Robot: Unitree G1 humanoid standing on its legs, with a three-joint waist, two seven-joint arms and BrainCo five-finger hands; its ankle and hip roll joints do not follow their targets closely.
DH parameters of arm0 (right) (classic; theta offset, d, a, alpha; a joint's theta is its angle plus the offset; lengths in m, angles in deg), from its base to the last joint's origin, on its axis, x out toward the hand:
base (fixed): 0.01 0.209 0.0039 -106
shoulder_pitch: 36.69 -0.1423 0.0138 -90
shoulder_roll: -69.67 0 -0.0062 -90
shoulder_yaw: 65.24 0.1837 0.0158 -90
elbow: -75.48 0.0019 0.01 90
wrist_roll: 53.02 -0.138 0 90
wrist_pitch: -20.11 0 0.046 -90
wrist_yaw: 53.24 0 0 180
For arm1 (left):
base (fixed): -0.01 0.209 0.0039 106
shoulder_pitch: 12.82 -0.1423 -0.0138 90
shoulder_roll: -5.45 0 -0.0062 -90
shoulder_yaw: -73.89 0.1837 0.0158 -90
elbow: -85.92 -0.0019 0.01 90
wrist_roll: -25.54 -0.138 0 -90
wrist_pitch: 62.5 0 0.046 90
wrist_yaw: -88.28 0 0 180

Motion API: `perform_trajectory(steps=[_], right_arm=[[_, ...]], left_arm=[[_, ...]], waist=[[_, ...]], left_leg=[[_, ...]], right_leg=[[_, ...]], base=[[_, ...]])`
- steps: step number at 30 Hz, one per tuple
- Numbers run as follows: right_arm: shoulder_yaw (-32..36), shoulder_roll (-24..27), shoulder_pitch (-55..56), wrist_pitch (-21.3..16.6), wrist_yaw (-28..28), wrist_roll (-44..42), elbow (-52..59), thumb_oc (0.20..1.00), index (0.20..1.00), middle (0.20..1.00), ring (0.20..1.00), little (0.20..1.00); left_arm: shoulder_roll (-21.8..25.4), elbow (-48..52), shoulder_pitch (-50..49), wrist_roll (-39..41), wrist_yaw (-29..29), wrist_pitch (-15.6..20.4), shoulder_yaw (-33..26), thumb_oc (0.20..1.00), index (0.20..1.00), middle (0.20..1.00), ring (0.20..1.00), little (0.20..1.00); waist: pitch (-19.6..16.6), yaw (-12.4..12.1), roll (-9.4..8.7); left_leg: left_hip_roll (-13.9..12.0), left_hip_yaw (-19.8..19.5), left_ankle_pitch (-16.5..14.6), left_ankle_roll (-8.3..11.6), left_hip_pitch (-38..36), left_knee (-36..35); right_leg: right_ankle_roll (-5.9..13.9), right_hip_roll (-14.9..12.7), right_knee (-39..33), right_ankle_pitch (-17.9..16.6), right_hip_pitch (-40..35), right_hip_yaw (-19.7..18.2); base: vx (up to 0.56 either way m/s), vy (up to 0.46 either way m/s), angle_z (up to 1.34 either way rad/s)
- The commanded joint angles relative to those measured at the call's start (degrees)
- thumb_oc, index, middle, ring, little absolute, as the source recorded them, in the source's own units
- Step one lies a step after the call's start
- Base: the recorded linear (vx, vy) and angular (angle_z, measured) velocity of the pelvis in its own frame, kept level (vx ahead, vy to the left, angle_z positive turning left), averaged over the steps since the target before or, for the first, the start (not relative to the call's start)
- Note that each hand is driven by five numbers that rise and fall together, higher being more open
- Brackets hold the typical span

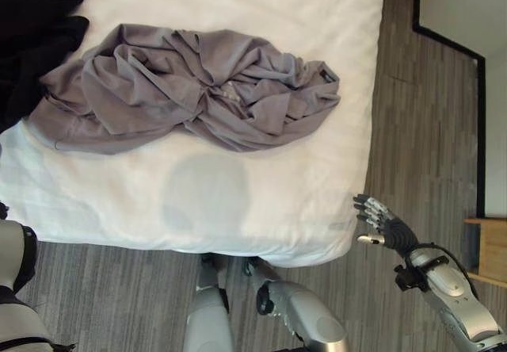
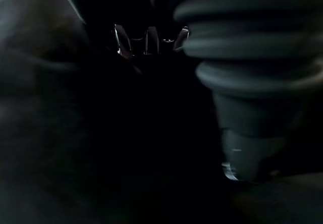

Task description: Pick up bed clothes into laundry basket.

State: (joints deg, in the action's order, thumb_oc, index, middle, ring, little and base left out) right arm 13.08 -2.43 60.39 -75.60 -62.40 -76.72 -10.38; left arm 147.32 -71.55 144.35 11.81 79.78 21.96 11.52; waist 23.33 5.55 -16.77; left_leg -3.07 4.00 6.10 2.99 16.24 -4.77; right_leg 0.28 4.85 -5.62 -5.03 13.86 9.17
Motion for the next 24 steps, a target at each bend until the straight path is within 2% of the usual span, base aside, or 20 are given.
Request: perform_trajectory(steps=[1,6,8,9,11,12,13,14,16,19,21,22,24], right_arm=[[3.09,-1.53,0.97,-2.33,0.06,-0.96,2.98,1.0,1.0,1.0,1.0,1.0],[3.12,-1.56,1.68,-2.47,-0.19,-0.5,3.34,1.0,1.0,1.0,1.0,1.0],[3.07,-1.34,1.36,-2.73,0.04,-0.45,3.25,1.0,1.0,1.0,1.0,1.0],[3.05,-1.18,0.53,-2.84,0.59,0.41,2.34,1.0,1.0,1.0,1.0,1.0],[4.41,-1.32,-0.52,-3.03,1.46,1.53,1.61,1.0,1.0,1.0,1.0,1.0],[5.16,-0.81,-1.27,-3.04,2.09,2.93,0.99,1.0,1.0,1.0,1.0,1.0],[7.5,-0.71,-2.61,-2.81,3.45,5.35,-0.17,1.0,1.0,1.0,1.0,1.0],[7.6,0.04,-4.37,-2.43,4.43,6.86,-1.65,1.0,1.0,1.0,1.0,1.0],[9.34,2.86,-10.99,-1.7,6.8,12.02,-3.53,1.0,1.0,1.0,1.0,1.0],[7.08,6.98,-18.06,-1.06,7.37,17.58,-5.83,1.0,1.0,1.0,1.0,1.0],[1.52,13.53,-28.28,-1.51,6.42,26.32,-6.82,1.0,1.0,1.0,1.0,1.0],[0.86,13.55,-28.93,-1.63,6.54,26.34,-7.24,1.0,1.0,1.0,1.0,1.0],[-5.52,16.15,-37.05,-0.72,6.24,31.71,-11.36,1.0,1.0,1.0,1.0,1.0]], left_arm=[[-2.8,-2.14,-3.27,-0.53,2.97,1.61,0.48,0.2,0.2,0.2,0.2,0.2],[-4.05,-2.41,-5.84,-0.81,3.07,1.49,-1.49,0.2,0.2,0.2,0.2,0.2],[-4.74,0.63,-5.91,2.27,1.77,2.14,-2.45,0.2,0.2,0.2,0.2,0.2],[-5.26,6.71,-8.2,5.79,-0.27,3.16,-5.03,0.2,0.2,0.2,0.2,0.2],[-5.5,18.63,-14.83,10.86,-1.91,4.45,-10.3,0.2,0.2,0.2,0.2,0.2],[-6.17,24.27,-20.85,13.9,-3.02,5.63,-15.27,0.2,0.2,0.2,0.2,0.2],[-7.71,34.93,-29.36,15.8,-3.83,6.51,-21.2,0.2,0.2,0.2,0.2,0.2],[-10.06,37.4,-35.1,18.07,-3.28,7.98,-25.52,0.2,0.2,0.2,0.2,0.2],[-17.64,50.61,-51.71,25.46,-0.41,11.84,-34.14,0.2,0.2,0.2,0.2,0.2],[-22.94,59.29,-60.8,29.64,2.04,13.44,-36.77,0.2,0.2,0.2,0.2,0.2],[-26.23,65.41,-67.68,31.85,3.88,14.49,-38.81,0.2,0.2,0.2,0.2,0.2],[-26.48,65.73,-68.09,31.83,3.91,14.34,-39.29,0.2,0.2,0.2,0.2,0.2],[-27.39,68.78,-72.3,32.19,4.01,14.79,-41.05,0.2,0.2,0.2,0.2,0.2]], waist=[[-1.6,-0.47,-2.42],[-2.25,-0.27,-2.71],[-2.59,-0.56,-2.32],[-2.53,-1.48,-1.58],[-2.4,-2.92,-0.84],[-2.51,-3.69,0.04],[-2.57,-5.36,1.02],[-2.98,-5.63,1.91],[-4.56,-7.79,4.47],[-5.95,-9.3,5.91],[-7.58,-12.36,7.09],[-7.59,-11.93,7.19],[-8.33,-14.49,7.81]], left_leg=[[-2.64,-1.33,-1.09,1.01,-2.02,-0.23],[-2.52,-0.97,-1.63,0.98,-2.44,-0.23],[-2.31,-0.99,-1.88,0.98,-2.87,-0.23],[-2.16,-1.14,-2.37,0.96,-3.67,-0.23],[-1.66,-1.59,-2.18,0.8,-3.71,-0.23],[-1.55,-1.79,-2.55,0.74,-4.06,-0.23],[-1.12,-2.12,-2.71,0.57,-4.31,-0.23],[-0.87,-2.19,-2.83,0.49,-4.81,-0.23],[0.03,-2.63,-3.5,0.01,-6.47,-0.23],[0.86,-3.05,-3.66,-0.41,-8.02,-0.23],[1.6,-3.92,-4.07,-0.8,-9.61,-0.23],[1.62,-4.01,-4.06,-0.81,-9.62,-0.23],[2.18,-5.71,-4.09,-0.86,-10.32,-0.23]], right_leg=[[8.51,-4.2,0.62,-2.97,1.42,-0.27],[8.4,-4.12,0.62,-2.64,1.24,-0.65],[8.24,-4.16,0.62,-2.32,0.89,-0.54],[8.12,-4.17,0.62,-1.87,0.14,-0.37],[7.96,-4.55,0.62,-1.77,-0.19,0.12],[7.84,-4.65,0.62,-1.45,-0.7,0.33],[7.73,-5.07,0.62,-1.23,-1.29,0.78],[7.64,-5.33,0.62,-1.02,-1.98,0.97],[7.28,-6.02,0.62,-0.22,-3.89,1.24],[7.02,-6.66,0.62,0.11,-5.73,1.6],[6.74,-7.35,0.62,1.08,-8.07,2.66],[6.75,-7.37,0.62,1.1,-8.12,2.74],[6.64,-7.81,0.62,1.63,-9.54,4.0]], base=[[0.01,-0.004,0.05],[0.0,0.001,-0.02],[0.0,0.0,0.0],[0.0,0.0,0.0],[0.0,0.0,0.0],[-0.01,0.027,0.06],[0.0,0.043,0.04],[0.01,0.077,0.11],[0.04,0.121,0.29],[0.03,0.08,0.22],[0.07,0.043,0.33],[0.04,0.012,0.05],[0.04,-0.024,0.33]])
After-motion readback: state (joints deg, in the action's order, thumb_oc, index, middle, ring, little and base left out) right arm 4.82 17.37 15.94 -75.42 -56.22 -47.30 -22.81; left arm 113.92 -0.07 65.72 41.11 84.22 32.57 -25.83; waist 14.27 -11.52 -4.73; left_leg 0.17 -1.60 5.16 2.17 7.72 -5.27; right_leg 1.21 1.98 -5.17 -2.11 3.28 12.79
